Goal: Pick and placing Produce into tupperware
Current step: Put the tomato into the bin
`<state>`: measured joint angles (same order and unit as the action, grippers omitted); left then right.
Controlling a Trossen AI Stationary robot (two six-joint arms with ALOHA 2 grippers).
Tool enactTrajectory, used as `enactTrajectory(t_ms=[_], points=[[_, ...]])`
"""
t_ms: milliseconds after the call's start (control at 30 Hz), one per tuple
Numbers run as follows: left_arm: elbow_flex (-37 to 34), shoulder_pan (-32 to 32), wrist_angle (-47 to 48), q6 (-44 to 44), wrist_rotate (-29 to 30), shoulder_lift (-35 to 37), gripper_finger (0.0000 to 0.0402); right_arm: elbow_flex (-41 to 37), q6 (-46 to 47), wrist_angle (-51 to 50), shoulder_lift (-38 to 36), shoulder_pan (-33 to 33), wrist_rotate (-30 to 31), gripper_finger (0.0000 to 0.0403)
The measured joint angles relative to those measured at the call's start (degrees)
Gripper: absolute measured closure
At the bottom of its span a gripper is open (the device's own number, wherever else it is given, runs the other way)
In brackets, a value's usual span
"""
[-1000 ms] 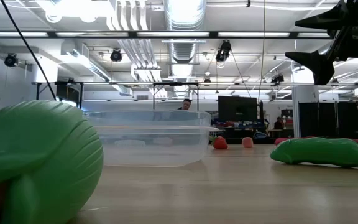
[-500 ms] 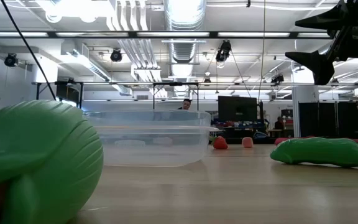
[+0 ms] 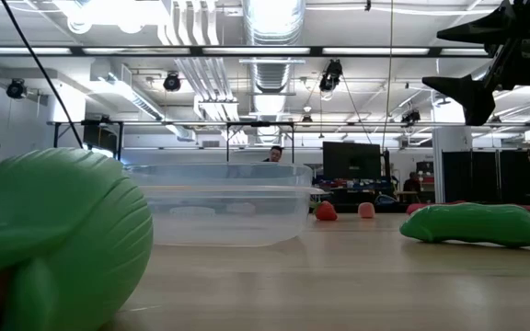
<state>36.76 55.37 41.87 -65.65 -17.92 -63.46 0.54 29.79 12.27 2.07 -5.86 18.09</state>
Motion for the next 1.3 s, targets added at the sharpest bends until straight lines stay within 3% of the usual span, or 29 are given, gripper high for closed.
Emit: enactTrajectory(t_ms=[533,1300], points=[[-0.36,0.26,-1.46,1.62,-0.19,-4.21,0.0102,0.00,-0.01,-0.01,0.00,-0.01,-0.01,0.0076],[0.05,2.67,-4.20,1.40,-7.27,-13.96,0.0102,0.00,0.01,-0.01,-0.02,0.00,-0.02,0.0076]])
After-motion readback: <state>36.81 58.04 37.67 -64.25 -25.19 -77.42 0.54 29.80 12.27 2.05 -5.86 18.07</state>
